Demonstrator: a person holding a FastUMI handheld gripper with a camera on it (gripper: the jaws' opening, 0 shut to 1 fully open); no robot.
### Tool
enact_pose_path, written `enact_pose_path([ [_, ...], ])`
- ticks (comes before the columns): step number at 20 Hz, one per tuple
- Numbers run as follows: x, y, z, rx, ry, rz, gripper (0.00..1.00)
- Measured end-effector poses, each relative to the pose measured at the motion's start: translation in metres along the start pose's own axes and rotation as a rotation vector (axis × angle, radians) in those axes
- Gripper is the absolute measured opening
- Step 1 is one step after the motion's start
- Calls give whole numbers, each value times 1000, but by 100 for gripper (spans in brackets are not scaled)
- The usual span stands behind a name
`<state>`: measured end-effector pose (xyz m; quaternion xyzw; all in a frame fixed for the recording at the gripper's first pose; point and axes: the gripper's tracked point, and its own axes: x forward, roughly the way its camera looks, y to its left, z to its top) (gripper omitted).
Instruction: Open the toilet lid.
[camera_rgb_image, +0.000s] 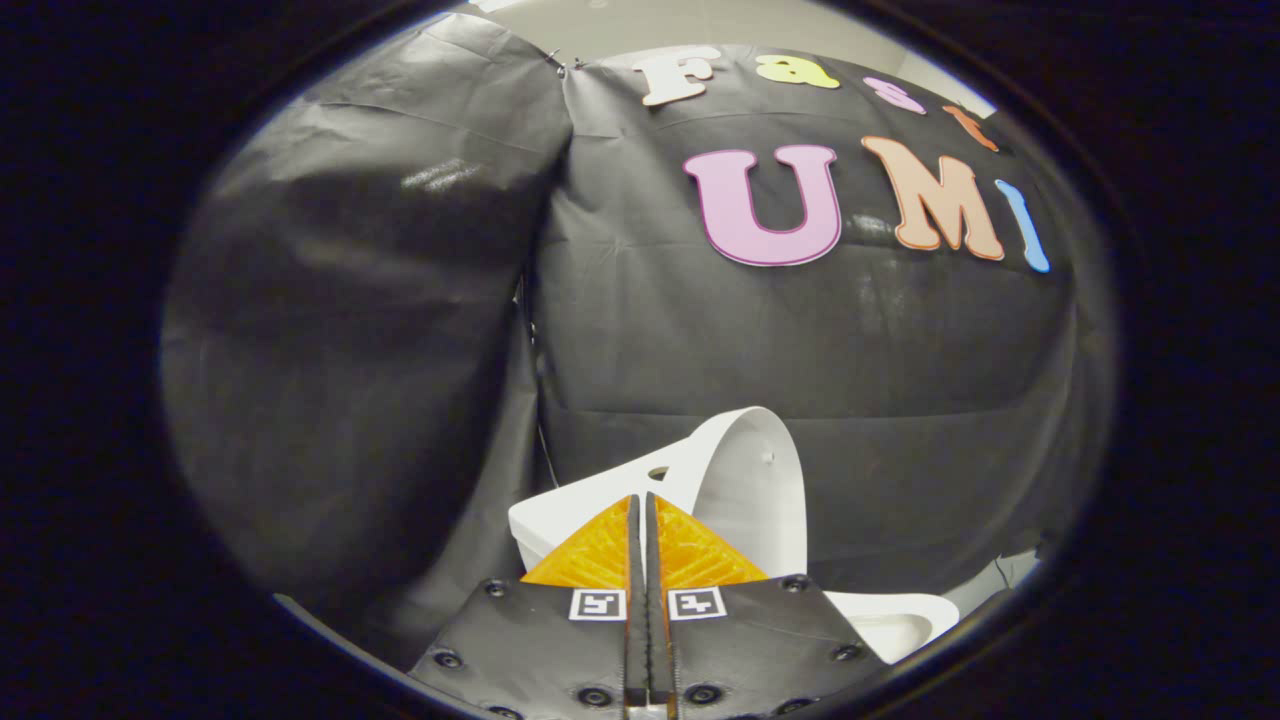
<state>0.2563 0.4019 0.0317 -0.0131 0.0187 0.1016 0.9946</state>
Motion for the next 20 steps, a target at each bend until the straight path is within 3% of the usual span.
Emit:
enact_pose_path([
  [8,-50,-16,15,-11,-68,-102,1],
  [10,-72,-24,20,-18,-88,-129,6],
  [13,-78,-73,36,-17,-124,-198,33],
  [20,-122,-164,27,39,-113,-342,95],
])
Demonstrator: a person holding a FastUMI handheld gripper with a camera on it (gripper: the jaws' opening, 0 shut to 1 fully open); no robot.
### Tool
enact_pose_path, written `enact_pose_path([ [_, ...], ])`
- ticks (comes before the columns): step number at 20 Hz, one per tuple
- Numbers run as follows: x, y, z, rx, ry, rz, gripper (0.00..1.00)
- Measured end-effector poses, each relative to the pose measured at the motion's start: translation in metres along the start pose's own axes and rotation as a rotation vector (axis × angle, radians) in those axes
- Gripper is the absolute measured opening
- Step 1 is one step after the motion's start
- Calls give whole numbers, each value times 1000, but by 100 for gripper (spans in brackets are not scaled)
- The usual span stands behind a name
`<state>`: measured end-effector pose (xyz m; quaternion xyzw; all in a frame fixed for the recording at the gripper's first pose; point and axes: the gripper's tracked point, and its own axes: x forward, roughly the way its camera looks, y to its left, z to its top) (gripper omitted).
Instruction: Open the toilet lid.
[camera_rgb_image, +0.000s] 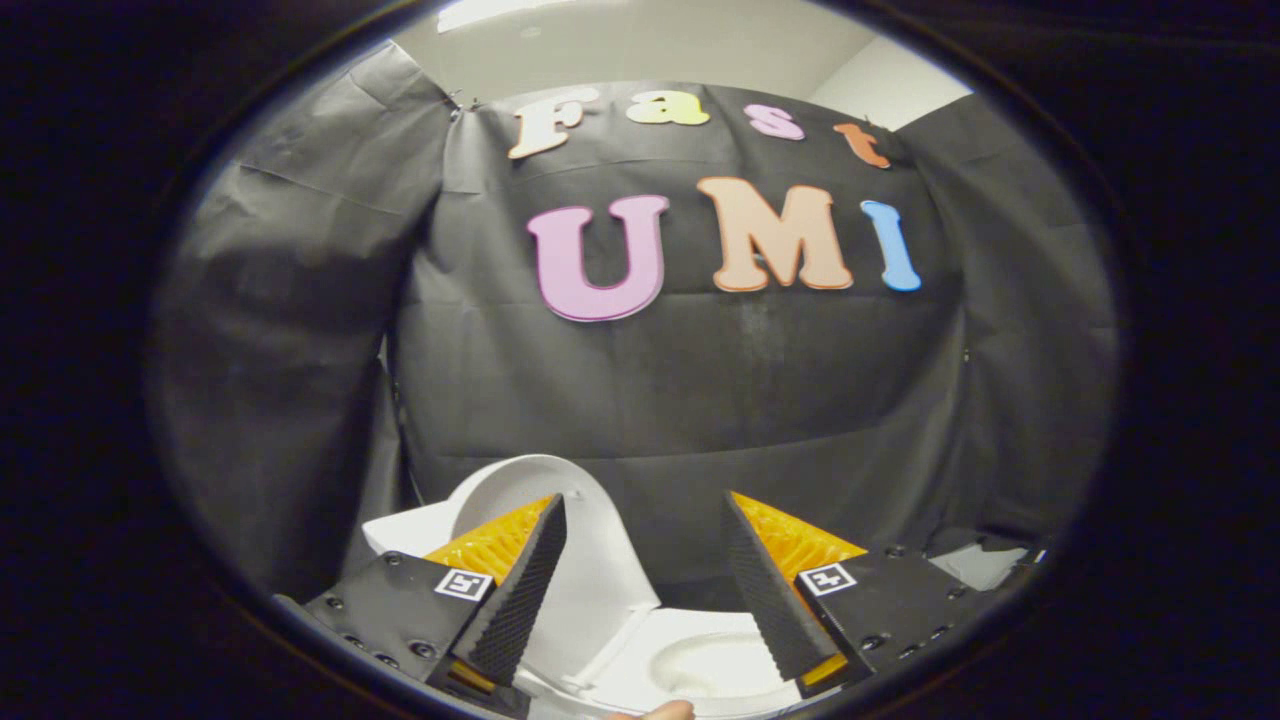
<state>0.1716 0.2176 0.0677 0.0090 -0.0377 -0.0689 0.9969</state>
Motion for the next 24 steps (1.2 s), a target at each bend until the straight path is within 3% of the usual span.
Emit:
enact_pose_path([
  [12,-59,-199,-48,84,70,-265,96],
  [16,-76,-234,-71,88,120,-280,96],
  [24,-67,-266,-97,51,210,-197,96],
])
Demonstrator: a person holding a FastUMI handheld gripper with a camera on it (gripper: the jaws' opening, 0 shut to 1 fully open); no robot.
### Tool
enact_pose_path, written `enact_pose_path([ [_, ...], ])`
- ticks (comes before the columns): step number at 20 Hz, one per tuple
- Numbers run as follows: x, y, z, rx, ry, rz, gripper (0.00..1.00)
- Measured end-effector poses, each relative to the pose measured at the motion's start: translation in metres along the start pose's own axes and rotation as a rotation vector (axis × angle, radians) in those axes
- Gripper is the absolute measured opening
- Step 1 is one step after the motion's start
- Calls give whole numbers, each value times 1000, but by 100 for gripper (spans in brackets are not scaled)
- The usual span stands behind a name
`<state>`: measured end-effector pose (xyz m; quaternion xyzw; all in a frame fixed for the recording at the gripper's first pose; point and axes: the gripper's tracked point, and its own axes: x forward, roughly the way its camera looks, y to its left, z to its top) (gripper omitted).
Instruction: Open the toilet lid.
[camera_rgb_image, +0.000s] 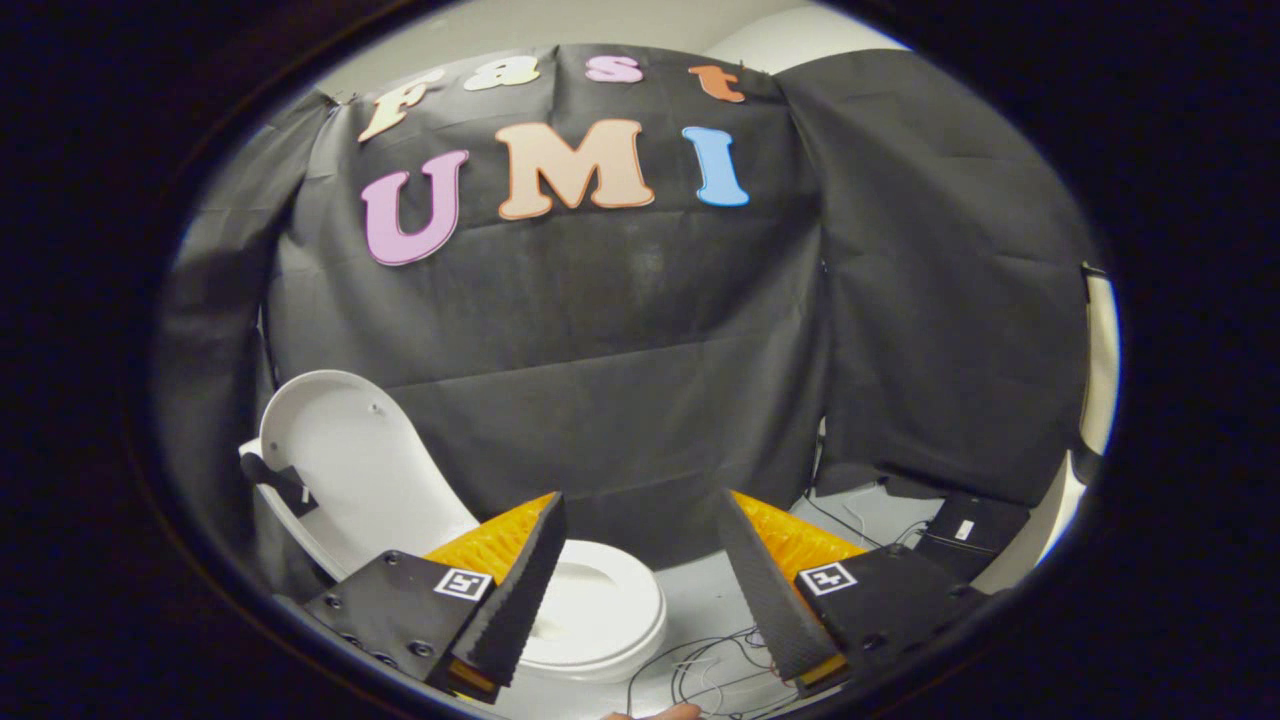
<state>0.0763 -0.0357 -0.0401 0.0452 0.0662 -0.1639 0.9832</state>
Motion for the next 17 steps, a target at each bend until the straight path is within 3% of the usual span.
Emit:
enact_pose_path([
  [6,-10,-10,-2,-152,-12,96,96],
  [12,-12,-12,-4,-121,39,163,96],
  [17,-29,20,-23,-147,105,305,96],
])
